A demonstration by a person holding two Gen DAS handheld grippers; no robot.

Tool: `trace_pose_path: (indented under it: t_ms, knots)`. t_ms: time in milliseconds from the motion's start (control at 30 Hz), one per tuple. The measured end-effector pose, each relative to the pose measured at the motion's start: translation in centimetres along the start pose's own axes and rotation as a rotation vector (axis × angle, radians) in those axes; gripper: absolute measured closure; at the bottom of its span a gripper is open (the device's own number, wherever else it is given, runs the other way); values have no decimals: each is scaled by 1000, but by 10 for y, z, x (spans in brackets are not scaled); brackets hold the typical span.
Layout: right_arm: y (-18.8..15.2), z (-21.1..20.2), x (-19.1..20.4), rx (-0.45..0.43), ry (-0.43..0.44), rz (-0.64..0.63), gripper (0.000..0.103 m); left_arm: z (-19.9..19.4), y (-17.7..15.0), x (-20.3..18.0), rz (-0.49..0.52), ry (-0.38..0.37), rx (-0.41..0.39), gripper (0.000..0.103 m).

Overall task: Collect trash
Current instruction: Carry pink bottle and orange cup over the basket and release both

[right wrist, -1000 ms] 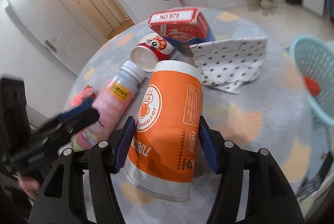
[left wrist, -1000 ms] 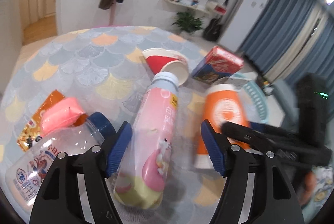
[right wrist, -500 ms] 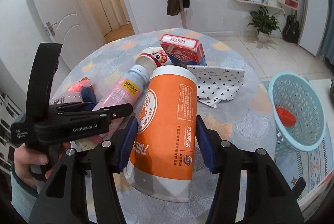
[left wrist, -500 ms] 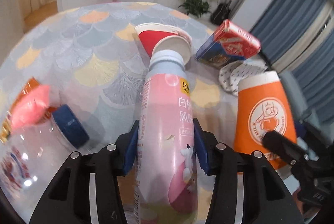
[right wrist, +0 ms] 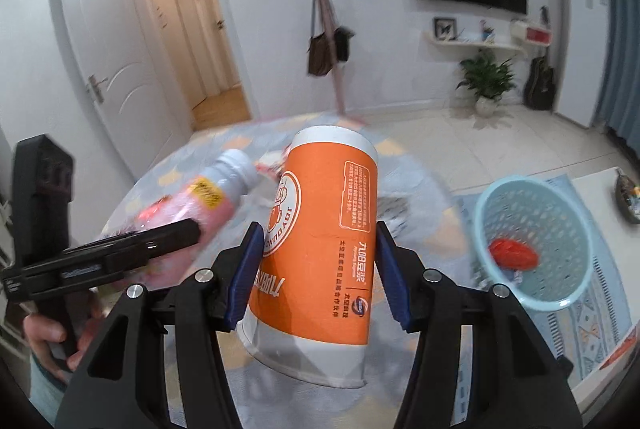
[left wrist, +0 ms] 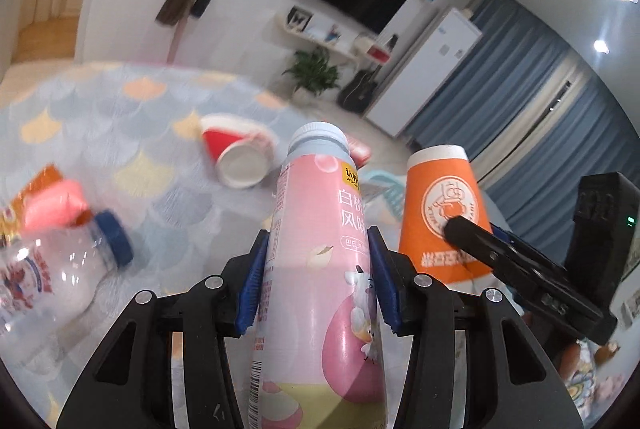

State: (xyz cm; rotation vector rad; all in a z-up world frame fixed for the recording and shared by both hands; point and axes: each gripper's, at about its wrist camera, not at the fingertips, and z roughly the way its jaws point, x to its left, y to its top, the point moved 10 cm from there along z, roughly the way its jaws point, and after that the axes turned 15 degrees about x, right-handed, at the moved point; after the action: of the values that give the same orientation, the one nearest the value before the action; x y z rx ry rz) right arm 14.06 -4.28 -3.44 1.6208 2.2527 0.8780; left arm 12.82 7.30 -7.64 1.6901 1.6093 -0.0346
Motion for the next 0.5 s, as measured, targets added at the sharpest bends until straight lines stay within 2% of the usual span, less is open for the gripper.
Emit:
trace_pose_path:
  t_ms: [167,400,500]
  knots:
    - [11,-30,-40,-78,-61,62,51,-3,15,-48,84,-9,-32,57]
    - [17,-63,-124,-156,-130,229,51,48,50,-120,210,-34,10,57]
    - [14,-69,-170,-168,-160,318,51,72,59,-143,229,-43,30,57]
